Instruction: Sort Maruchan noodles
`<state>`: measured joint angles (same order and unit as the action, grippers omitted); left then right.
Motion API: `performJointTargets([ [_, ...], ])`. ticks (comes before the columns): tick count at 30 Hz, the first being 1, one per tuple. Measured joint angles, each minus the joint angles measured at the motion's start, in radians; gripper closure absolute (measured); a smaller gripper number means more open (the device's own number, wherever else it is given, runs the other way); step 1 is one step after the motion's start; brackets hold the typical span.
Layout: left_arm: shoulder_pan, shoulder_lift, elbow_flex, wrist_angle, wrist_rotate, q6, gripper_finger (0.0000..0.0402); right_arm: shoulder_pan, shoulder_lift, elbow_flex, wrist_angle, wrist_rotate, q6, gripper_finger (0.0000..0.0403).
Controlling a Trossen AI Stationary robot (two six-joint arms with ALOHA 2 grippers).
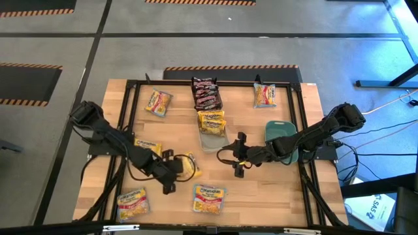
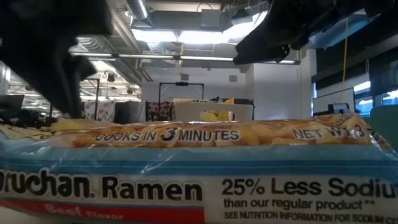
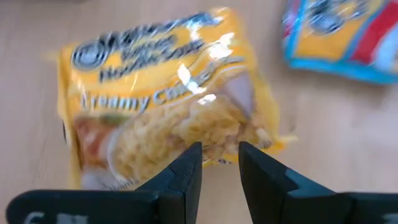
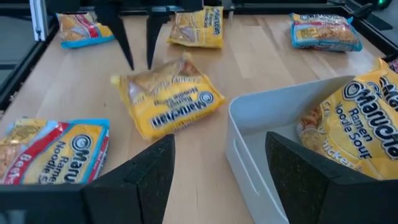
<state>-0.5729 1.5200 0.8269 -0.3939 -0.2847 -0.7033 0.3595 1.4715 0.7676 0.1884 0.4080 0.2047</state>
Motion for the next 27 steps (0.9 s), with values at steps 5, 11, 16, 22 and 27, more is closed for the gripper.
performJointTargets([
  [5,0.012,-0.002,0.112,-0.076,0.034,0.073,0.0303,0.0,0.0,0.0,0.043,-0.047,0.028,0.0171],
  [11,0.003,-0.003,0.176,-0.193,-0.043,0.138,0.0303,0.001,0.017,0.001,0.136,-0.124,0.072,0.0171],
  [16,-0.005,-0.003,0.061,-0.163,-0.037,0.136,0.0303,0.001,0.122,0.0,0.22,-0.148,0.079,0.0171],
  [22,-0.004,-0.002,-0.07,0.124,0.066,0.14,0.0303,0.0,0.197,-0.001,0.26,-0.159,0.079,0.0171],
  [27,0.017,-0.002,-0.114,0.316,-0.016,0.164,0.0303,0.0,0.198,-0.001,0.267,-0.157,0.076,0.0171],
])
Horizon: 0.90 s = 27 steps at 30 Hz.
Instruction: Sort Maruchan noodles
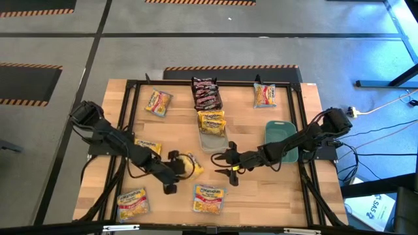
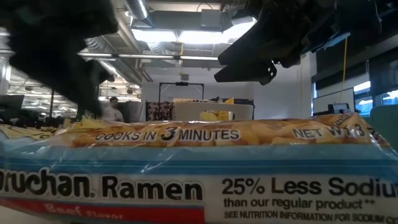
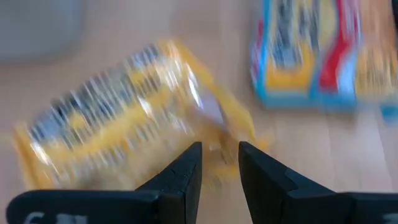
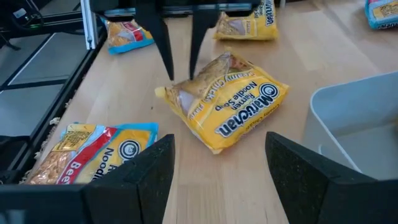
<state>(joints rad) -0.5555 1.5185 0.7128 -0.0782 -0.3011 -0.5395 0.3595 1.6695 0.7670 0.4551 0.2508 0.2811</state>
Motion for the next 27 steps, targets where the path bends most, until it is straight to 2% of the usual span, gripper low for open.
performJointTargets([
  [5,0.035,0.024,-0.01,0.197,-0.131,0.051,0.0303,0.0,0.0,0.0,0.0,0.0,0.0,0.0171],
  [8,0.059,0.073,-0.006,0.32,-0.144,0.123,0.0303,0.0,0.0,0.0,-0.004,0.0,0.0,0.0171],
  [11,0.064,0.093,0.056,0.324,-0.1,0.181,0.0303,0.0,0.0,0.0,0.002,0.0,0.0,0.0171],
  [13,0.052,0.085,0.116,0.231,-0.089,0.195,0.0303,0.001,0.0,0.0,0.005,-0.003,0.0,0.0171],
  [16,0.028,0.066,0.201,-0.091,-0.113,0.171,0.0303,0.001,0.048,0.015,0.071,0.006,0.005,0.0171],
  [19,0.004,0.043,0.278,-0.445,-0.166,0.042,0.0303,0.0,0.15,0.092,0.051,0.014,-0.006,0.0171],
  [21,-0.024,0.03,0.285,-0.624,-0.237,-0.065,0.0303,0.0,0.212,0.173,-0.008,0.019,-0.025,0.0171],
  [24,-0.053,0.03,0.252,-0.709,-0.311,-0.165,0.0303,-0.004,0.285,0.314,-0.162,0.041,-0.026,0.0171],
  [27,-0.055,0.027,0.182,-0.698,-0.32,-0.212,0.0303,-0.012,0.34,0.443,-0.333,0.064,-0.011,0.0186],
])
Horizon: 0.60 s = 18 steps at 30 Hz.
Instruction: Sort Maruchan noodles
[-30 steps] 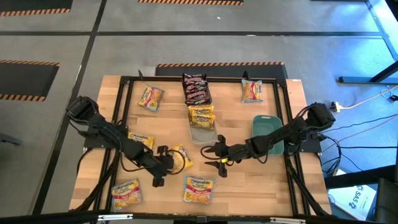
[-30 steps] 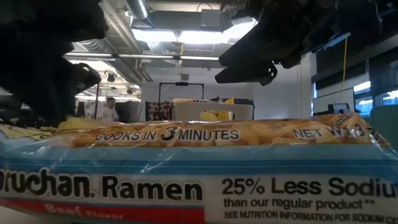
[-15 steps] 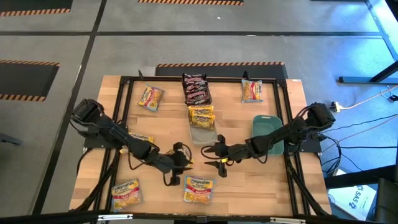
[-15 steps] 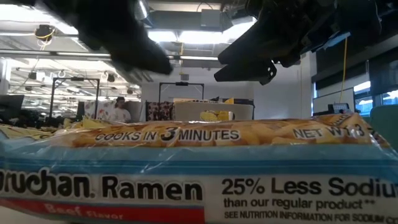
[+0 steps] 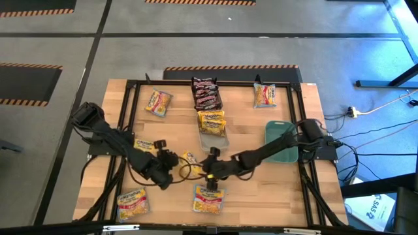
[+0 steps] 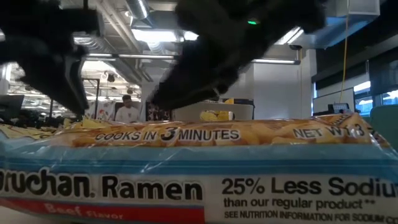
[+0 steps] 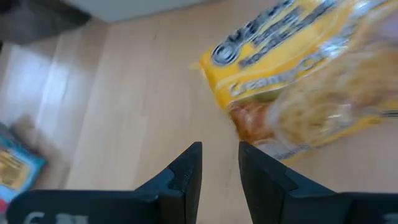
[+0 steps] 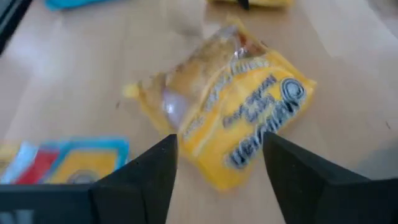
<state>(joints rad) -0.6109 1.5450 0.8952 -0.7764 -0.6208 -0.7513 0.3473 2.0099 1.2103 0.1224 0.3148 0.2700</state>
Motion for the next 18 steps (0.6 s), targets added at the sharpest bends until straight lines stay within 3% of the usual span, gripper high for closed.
performJointTargets([
  [4,0.004,0.0,-0.092,0.099,0.016,-0.033,0.0303,-0.019,0.064,0.105,-0.066,0.008,0.018,0.0246],
  [11,0.0,0.0,-0.156,0.293,0.064,-0.031,0.0303,-0.048,0.127,0.141,-0.082,-0.056,0.014,0.0359],
  [15,0.0,0.0,-0.156,0.399,0.069,0.018,0.0303,-0.047,0.119,0.14,-0.146,-0.046,-0.015,0.0395],
  [18,0.002,0.005,-0.157,0.508,0.139,0.085,0.0303,-0.045,0.1,0.141,-0.23,-0.037,-0.016,0.0399],
])
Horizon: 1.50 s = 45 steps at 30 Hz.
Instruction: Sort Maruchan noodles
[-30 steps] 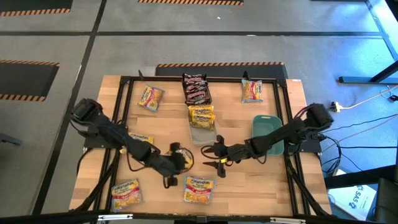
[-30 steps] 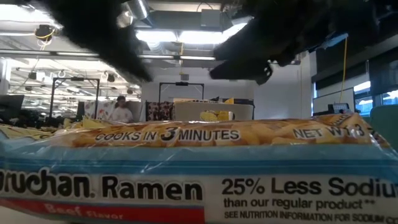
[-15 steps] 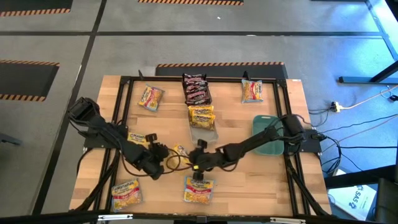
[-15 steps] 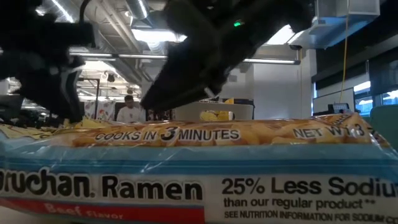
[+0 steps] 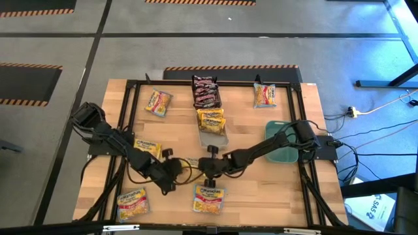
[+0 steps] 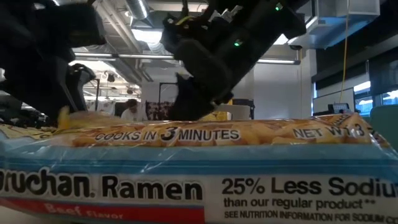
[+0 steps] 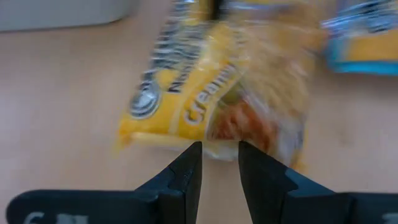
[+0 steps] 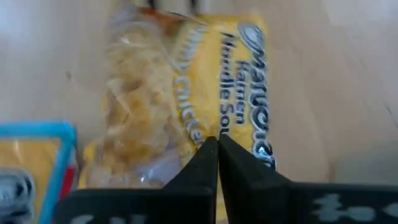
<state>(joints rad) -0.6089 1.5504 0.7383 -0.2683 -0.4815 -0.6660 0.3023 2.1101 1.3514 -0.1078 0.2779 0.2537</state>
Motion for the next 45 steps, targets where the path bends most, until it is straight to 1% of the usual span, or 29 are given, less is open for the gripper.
performJointTargets([
  [3,0.002,0.015,0.0,0.078,0.058,0.028,0.0303,0.01,-0.028,0.0,-0.093,-0.001,0.01,0.0392],
  [7,0.002,0.039,0.001,0.135,0.07,0.049,0.0303,0.042,-0.083,-0.004,-0.231,0.022,0.032,0.0389],
  [10,0.002,0.04,0.001,0.119,0.067,0.058,0.0303,0.086,-0.15,-0.005,-0.342,0.025,0.08,0.0389],
  [12,-0.003,0.026,0.006,0.085,0.067,0.058,0.0303,0.124,-0.193,-0.005,-0.416,0.071,0.132,0.0389],
  [14,-0.014,0.005,0.024,0.052,0.06,0.052,0.0303,0.165,-0.237,-0.03,-0.453,0.118,0.183,0.0389],
  [17,-0.031,-0.029,0.045,-0.016,-0.009,0.052,0.0303,0.213,-0.321,-0.132,-0.396,0.149,0.273,0.0389],
  [19,-0.034,-0.04,0.047,-0.027,-0.075,0.062,0.0303,0.235,-0.379,-0.238,-0.285,0.157,0.332,0.0389],
  [20,-0.032,-0.045,0.046,-0.035,-0.107,0.068,0.0303,0.243,-0.407,-0.301,-0.206,0.162,0.347,0.0388],
  [22,-0.021,-0.044,0.038,-0.015,-0.149,0.073,0.0303,0.254,-0.439,-0.426,0.023,0.159,0.35,0.0388],
  [24,0.003,-0.025,0.021,0.003,-0.158,0.069,0.0303,0.253,-0.439,-0.529,0.27,0.128,0.346,0.0388],
  [25,0.015,-0.013,0.014,0.01,-0.157,0.069,0.0303,0.247,-0.436,-0.57,0.364,0.115,0.339,0.0388],
  [27,0.035,0.009,0.006,0.033,-0.161,0.068,0.0303,0.225,-0.394,-0.617,0.521,0.095,0.327,0.0388],
  [28,0.042,0.021,0.005,0.046,-0.16,0.068,0.0303,0.214,-0.382,-0.635,0.55,0.097,0.319,0.0388],
  [30,0.054,0.046,0.005,0.073,-0.147,0.068,0.0303,0.188,-0.347,-0.634,0.586,0.098,0.31,0.0388],
  [32,0.058,0.059,0.004,0.12,-0.119,0.072,0.0303,0.171,-0.327,-0.628,0.584,0.093,0.299,0.0388],
  [34,0.057,0.066,0.005,0.176,-0.058,0.071,0.0303,0.152,-0.3,-0.624,0.571,0.08,0.296,0.0388],
  [36,0.053,0.065,0.006,0.235,0.017,0.067,0.0303,0.131,-0.297,-0.626,0.536,0.058,0.321,0.0388],
  [38,0.046,0.065,0.009,0.297,0.071,0.068,0.0303,0.106,-0.299,-0.623,0.499,0.057,0.347,0.0388],
  [41,0.037,0.065,0.009,0.335,0.129,0.091,0.0303,0.083,-0.331,-0.626,0.389,0.066,0.364,0.0388],
  [45,0.024,0.056,0.011,0.315,0.146,0.093,0.0303,0.078,-0.439,-0.624,0.229,0.042,0.416,0.0388],
])
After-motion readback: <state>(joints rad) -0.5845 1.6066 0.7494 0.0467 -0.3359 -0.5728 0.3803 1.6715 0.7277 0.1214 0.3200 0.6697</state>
